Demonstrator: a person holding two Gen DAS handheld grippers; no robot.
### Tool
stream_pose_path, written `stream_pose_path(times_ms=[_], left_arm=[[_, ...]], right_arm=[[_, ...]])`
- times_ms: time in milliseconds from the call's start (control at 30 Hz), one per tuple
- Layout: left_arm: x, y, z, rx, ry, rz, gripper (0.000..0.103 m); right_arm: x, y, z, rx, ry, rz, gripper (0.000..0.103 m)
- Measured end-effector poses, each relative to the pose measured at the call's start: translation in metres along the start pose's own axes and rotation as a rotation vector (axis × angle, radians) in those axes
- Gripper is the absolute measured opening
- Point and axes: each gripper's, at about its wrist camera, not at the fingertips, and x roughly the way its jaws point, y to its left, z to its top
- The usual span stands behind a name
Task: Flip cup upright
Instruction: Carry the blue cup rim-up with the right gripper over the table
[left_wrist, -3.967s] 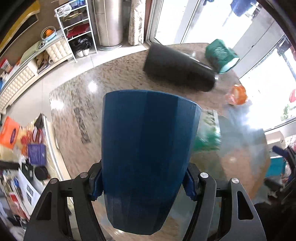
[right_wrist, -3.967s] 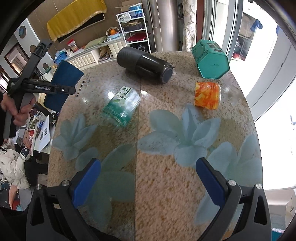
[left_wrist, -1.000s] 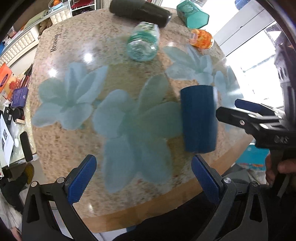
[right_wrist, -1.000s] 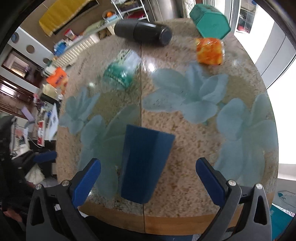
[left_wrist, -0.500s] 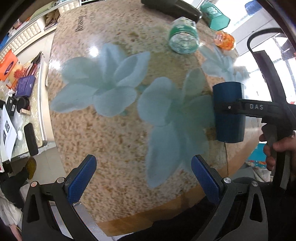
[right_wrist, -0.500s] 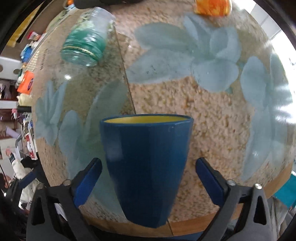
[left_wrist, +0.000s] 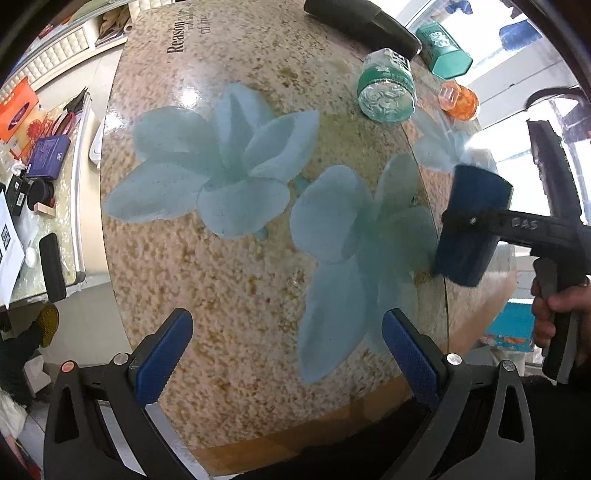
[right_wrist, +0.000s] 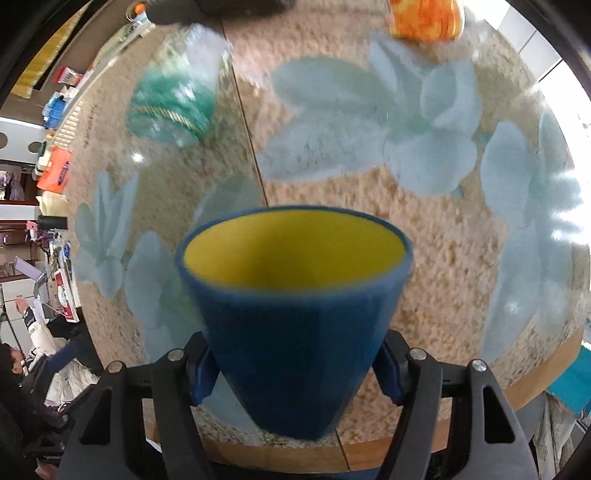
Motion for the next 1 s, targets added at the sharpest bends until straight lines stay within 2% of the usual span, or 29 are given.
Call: stream_pose_path(times_ms=[233, 333, 500, 600, 767, 1000], left_arm=[[-0.006, -0.003, 0.001, -0.042, -0.021, 0.024, 0.103], [-0.009, -0.003, -0.001, -0.071, -0.029, 0.044, 0.103], [-0.015, -0.008, -0.003, -0.145, -0.058, 0.101, 0.103], [-0.019, -0.014, -0.003, -0.178, -0.074, 0.115, 0.103], [-0.023, -0.023, -0.007, -0.212, -0.1, 0.137, 0.103], [-0.016, -0.025, -0.011, -0.219, -0.076, 0.159, 0.103]], right_arm=[[-0.035, 0.004, 0.021, -0.108, -0.141, 0.023, 0.067], [-0.048, 0.009, 0.028, -0.194, -0.224, -0.004, 0.067], [-0.052, 0.011, 0.03, -0.397, -0.385, -0.085, 0.067], [-0.036, 0.007, 0.033, -0.464, -0.443, -0.081, 0.067], [-0.019, 0.006, 0.022, -0.547, -0.499, -0.065, 0.067], [-0.016, 0.004, 0.008, -0.585, -0.526, -0.061, 0.067]])
